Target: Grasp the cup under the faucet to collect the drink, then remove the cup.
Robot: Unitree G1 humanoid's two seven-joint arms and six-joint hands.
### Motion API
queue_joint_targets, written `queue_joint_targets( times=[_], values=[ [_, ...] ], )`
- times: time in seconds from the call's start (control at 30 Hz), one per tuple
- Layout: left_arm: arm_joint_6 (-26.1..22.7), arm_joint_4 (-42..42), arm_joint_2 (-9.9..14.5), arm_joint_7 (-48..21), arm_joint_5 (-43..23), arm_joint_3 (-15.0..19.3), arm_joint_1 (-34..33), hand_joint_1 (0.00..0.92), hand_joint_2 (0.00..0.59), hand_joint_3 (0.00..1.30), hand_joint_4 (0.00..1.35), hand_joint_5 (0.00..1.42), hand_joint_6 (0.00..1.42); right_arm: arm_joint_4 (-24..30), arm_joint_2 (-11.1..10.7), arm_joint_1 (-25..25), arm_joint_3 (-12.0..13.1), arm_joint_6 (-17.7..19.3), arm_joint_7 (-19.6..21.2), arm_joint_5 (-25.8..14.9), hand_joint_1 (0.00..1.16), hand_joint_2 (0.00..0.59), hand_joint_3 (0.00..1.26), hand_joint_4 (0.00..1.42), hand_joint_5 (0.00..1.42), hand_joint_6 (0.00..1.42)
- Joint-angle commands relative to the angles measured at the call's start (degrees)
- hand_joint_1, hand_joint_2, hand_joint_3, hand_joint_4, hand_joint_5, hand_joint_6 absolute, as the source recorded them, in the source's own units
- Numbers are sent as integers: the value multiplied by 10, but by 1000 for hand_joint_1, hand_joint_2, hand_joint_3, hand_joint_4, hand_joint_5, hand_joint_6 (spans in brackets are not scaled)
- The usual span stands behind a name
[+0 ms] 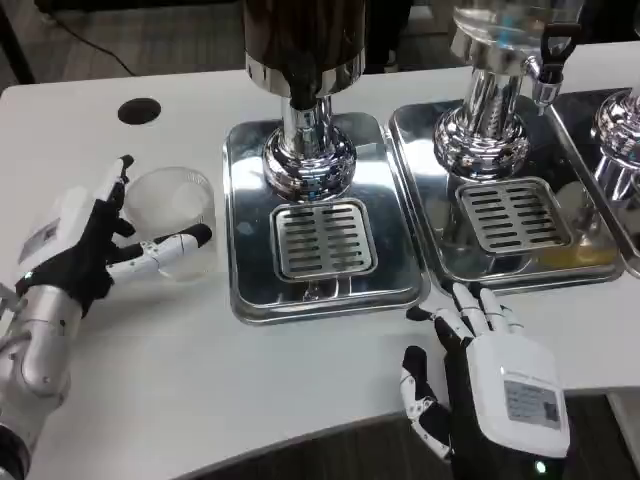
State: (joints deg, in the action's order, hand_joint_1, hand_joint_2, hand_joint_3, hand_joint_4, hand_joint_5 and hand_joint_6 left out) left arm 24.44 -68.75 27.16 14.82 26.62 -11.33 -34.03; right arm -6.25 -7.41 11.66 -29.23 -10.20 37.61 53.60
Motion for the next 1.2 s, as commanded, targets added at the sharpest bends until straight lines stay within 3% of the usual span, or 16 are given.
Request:
queue_joint_targets(
  times=[0.03,0.13,0.4,0.6,0.73,0.87,1.2],
  values=[
    [18,-16,-7,2,-9,2,-14,284,60,43,109,405,570,12,-1,7,1,1,4,5,662,527,405,141,95,128],
    [21,-26,-11,8,-12,0,-18,291,70,76,147,436,617,14,-2,8,1,0,4,5,663,526,408,146,96,128],
    [33,-38,-21,24,-26,11,-18,367,117,329,428,707,1034,18,-2,11,0,0,3,7,667,524,411,163,109,128],
    [55,-37,-22,50,-19,11,-16,374,132,428,547,823,1205,21,-2,12,1,-1,1,7,669,523,411,172,110,128],
    [64,-38,-23,66,-18,13,-14,408,139,483,607,891,1266,20,-2,10,1,-1,0,6,668,521,410,186,111,128],
    [66,-40,-24,79,-19,15,-14,446,136,539,666,958,1298,14,4,-1,23,22,-20,-45,610,501,398,187,111,147],
    [85,-32,-16,106,-18,16,-14,478,116,602,736,1020,1373,14,1,-2,30,34,-21,-55,555,503,392,187,111,147]
  ],
)
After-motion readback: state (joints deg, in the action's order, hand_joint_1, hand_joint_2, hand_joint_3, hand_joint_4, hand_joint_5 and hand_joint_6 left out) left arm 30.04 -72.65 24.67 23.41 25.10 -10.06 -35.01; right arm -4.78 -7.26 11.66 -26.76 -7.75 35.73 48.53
